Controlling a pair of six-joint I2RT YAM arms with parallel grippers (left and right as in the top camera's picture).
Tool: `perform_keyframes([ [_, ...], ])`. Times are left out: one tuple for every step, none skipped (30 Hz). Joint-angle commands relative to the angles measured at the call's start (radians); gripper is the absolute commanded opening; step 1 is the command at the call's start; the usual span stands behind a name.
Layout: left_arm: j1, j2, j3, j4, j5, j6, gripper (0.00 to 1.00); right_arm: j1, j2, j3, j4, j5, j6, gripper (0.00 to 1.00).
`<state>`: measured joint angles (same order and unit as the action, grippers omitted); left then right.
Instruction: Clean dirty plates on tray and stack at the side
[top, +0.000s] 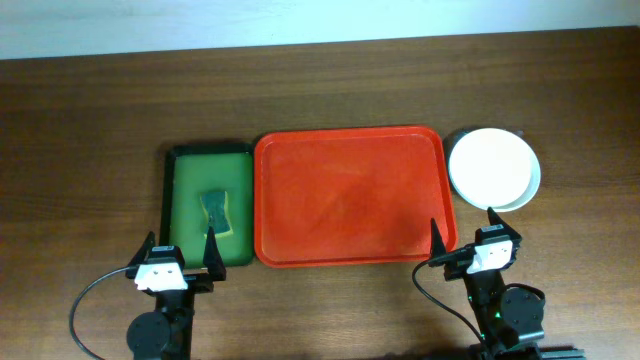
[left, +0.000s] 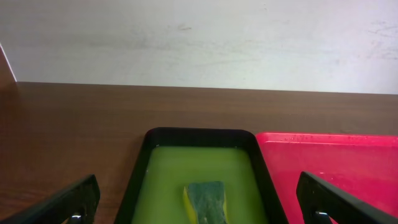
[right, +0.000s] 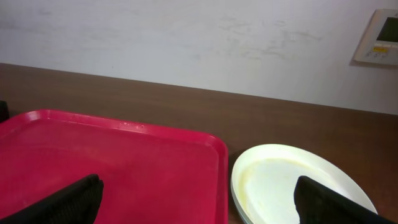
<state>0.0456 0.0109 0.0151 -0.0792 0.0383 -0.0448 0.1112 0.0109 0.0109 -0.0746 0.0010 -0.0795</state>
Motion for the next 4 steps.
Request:
perform_keyframes([
  [-0.005, -0.005, -0.006, -0.001, 0.007, 0.016, 0.99, 0.005, -0.006, -0.005, -0.005, 0.011, 0.001, 0.98],
  [-0.005, -0.005, -0.006, -0.001, 0.007, 0.016, 0.99, 0.005, -0.006, -0.005, -0.005, 0.011, 0.001, 0.98],
  [-0.005, -0.005, -0.006, -0.001, 0.007, 0.016, 0.99, 0.005, -0.006, -0.005, -0.005, 0.011, 0.001, 0.98],
  [-0.005, -0.005, -0.006, -0.001, 0.007, 0.016, 0.99, 0.005, -0.006, -0.005, -0.005, 0.011, 0.001, 0.98],
])
